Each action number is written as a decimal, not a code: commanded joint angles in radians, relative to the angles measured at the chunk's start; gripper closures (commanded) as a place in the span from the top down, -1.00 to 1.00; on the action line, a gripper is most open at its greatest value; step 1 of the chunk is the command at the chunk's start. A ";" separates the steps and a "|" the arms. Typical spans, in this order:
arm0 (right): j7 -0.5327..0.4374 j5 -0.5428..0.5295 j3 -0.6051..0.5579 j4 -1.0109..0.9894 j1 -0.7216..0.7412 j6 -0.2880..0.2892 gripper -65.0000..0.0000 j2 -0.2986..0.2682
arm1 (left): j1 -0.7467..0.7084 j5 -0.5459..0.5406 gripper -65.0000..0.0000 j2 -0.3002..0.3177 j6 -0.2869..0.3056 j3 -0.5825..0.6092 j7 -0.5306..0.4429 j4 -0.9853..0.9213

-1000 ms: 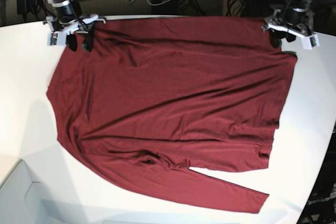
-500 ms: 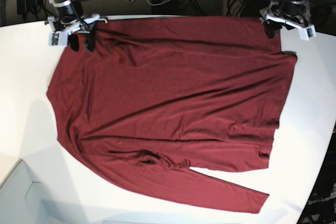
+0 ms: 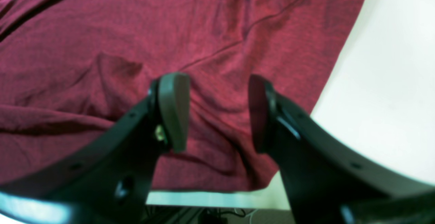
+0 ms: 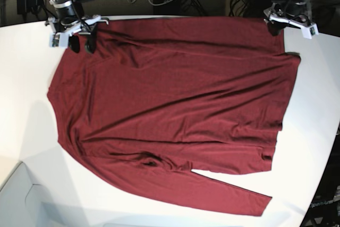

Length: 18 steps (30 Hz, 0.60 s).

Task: Layout the t-shirt on the table in an organized manner, then fold the t-shirt properly
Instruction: 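Hold the corners with both grippers and tug them apart to flatten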

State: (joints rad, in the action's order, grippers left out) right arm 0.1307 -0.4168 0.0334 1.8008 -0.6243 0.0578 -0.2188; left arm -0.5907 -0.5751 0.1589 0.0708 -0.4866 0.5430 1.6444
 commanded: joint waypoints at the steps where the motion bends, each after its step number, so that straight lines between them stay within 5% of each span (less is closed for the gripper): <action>1: -0.027 -0.003 0.004 0.015 -0.002 0.007 -0.12 -0.008 | 0.011 0.025 0.00 0.018 0.013 0.010 -0.008 0.004; 13: -0.027 -0.003 0.004 0.015 -0.001 0.007 -0.12 -0.008 | 0.039 0.025 -1.00 0.024 0.013 0.039 -0.008 0.010; 18: -0.027 -0.003 0.004 0.020 -0.001 0.007 -0.12 -0.008 | 0.039 0.020 -0.98 0.024 0.013 0.039 -0.008 0.015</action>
State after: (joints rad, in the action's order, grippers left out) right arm 0.1303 -0.4168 0.0338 1.8011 -0.6212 0.0578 -0.2188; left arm -0.5892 -0.5129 0.1825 0.0391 -0.4667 0.5495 1.6577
